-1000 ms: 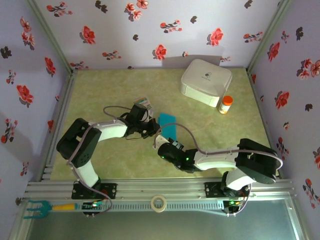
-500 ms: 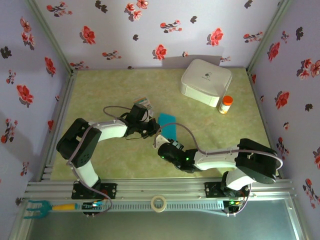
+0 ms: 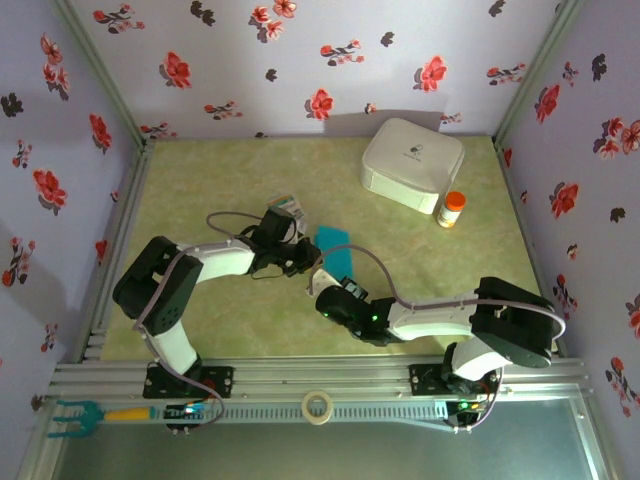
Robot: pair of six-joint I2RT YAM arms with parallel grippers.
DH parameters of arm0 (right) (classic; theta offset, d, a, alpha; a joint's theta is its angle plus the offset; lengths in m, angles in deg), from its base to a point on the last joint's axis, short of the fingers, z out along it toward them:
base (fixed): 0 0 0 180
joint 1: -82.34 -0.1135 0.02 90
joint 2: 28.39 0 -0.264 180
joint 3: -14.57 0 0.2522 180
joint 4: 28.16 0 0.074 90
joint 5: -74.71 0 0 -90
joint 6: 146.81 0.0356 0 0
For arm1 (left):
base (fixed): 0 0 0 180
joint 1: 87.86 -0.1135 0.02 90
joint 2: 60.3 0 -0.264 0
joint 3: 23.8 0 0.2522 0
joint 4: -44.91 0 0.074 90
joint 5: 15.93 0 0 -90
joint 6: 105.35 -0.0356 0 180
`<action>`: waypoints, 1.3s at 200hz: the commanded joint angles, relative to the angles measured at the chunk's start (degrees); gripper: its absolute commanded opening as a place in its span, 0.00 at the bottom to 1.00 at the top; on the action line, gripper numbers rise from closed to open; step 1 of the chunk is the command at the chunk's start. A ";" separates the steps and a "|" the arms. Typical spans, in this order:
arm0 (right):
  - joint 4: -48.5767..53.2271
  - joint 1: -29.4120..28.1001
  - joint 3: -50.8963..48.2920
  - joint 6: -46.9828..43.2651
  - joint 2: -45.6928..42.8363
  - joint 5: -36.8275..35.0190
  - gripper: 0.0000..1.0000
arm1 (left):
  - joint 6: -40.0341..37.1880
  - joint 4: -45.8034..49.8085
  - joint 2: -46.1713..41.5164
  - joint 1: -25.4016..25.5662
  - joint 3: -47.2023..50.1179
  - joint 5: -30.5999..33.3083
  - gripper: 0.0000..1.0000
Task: Fold a paper plane with a square sheet of paper (pick it up from the middle)
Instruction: Third fold the triangle at the center of the table.
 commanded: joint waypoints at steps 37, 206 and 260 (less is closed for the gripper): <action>1.19 1.61 1.05 3.85 -0.79 4.74 0.00 | -1.81 2.97 -4.99 -0.69 0.69 3.29 0.31; 3.79 14.29 3.51 16.34 -1.98 37.79 0.00 | -13.20 14.95 -16.16 -1.83 -1.82 15.48 0.31; 1.90 20.84 4.31 22.92 -0.21 52.63 0.00 | -13.33 14.25 -15.66 -1.92 -2.67 14.14 0.30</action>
